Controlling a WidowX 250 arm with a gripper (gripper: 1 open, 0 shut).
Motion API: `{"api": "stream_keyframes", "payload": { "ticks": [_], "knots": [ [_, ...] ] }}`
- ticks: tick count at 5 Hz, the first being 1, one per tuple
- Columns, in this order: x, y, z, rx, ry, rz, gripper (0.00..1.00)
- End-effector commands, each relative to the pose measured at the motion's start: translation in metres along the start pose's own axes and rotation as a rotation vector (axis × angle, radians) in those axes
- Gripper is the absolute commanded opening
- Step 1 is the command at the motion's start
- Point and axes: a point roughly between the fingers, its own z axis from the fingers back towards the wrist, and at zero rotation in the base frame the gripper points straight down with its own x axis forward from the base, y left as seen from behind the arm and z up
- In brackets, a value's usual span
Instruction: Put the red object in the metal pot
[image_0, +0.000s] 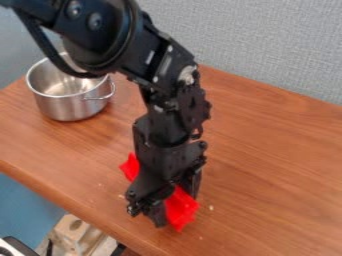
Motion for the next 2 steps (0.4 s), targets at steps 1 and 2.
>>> {"api": "stream_keyframes", "payload": {
  "ticks": [1, 2],
  "knots": [
    [0.0049, -0.0064, 0.0151, -0.056, -0.007, 0.003, 0.00],
    [0.0056, -0.0057, 0.0211, -0.059, -0.002, 0.003, 0.00]
  ]
}}
